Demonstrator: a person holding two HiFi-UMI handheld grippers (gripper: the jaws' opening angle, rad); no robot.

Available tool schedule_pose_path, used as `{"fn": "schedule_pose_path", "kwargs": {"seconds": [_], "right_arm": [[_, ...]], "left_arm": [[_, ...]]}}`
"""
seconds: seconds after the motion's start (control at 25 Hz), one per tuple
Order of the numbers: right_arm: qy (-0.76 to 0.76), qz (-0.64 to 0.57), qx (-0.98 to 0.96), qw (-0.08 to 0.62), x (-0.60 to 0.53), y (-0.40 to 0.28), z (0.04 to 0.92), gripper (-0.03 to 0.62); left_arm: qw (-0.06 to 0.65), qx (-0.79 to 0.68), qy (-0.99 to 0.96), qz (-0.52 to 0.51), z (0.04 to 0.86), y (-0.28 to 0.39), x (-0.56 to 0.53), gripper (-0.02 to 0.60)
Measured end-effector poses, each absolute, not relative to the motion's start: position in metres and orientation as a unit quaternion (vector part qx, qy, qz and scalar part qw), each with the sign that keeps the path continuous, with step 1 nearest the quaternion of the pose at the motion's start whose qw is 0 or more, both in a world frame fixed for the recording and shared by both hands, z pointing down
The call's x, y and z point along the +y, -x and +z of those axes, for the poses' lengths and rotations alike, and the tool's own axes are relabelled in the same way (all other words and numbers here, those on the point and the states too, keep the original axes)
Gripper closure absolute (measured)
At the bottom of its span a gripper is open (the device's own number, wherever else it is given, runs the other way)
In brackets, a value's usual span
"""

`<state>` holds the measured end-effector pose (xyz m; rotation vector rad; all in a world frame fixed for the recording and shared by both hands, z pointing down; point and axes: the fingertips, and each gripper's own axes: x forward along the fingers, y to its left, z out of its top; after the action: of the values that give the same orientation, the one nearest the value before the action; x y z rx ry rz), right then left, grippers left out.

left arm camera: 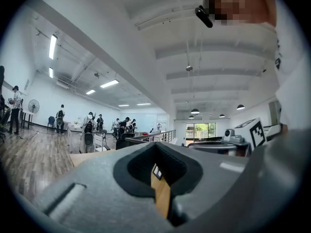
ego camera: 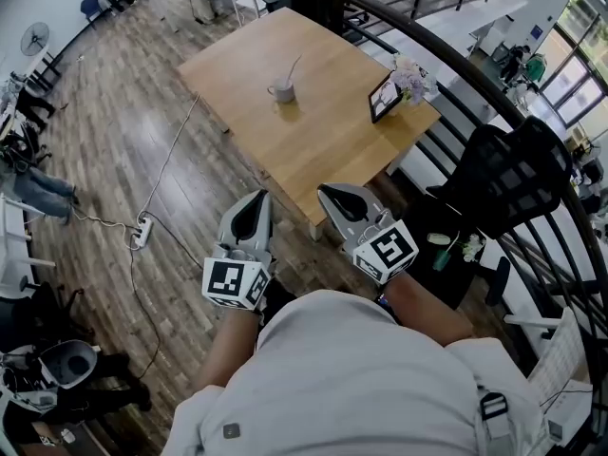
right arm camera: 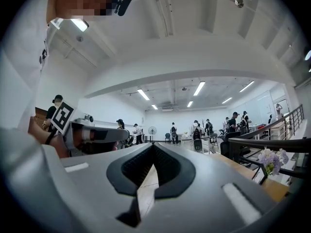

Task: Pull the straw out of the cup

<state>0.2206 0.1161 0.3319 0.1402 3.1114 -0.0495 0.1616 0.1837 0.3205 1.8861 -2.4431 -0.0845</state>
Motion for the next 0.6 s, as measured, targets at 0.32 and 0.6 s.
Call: {"fn": "schedule_pose_path", "kwargs": {"seconds": [0.32,0.6], "right_arm": [[-0.027,-0.016,0.999,0.008,0.161,-0.116,0.332,0.585],[-0.008,-0.023,1.000,0.001,0.199,-0.028,0.333,0.585]], "left_arm": [[0.030,-0.773,-0.633,-0.032,0.319,-0.059,0.223,0.578],[0.037,-0.761,-0.647,-0.027,0.322,0.022,0.268,0.578]]}}
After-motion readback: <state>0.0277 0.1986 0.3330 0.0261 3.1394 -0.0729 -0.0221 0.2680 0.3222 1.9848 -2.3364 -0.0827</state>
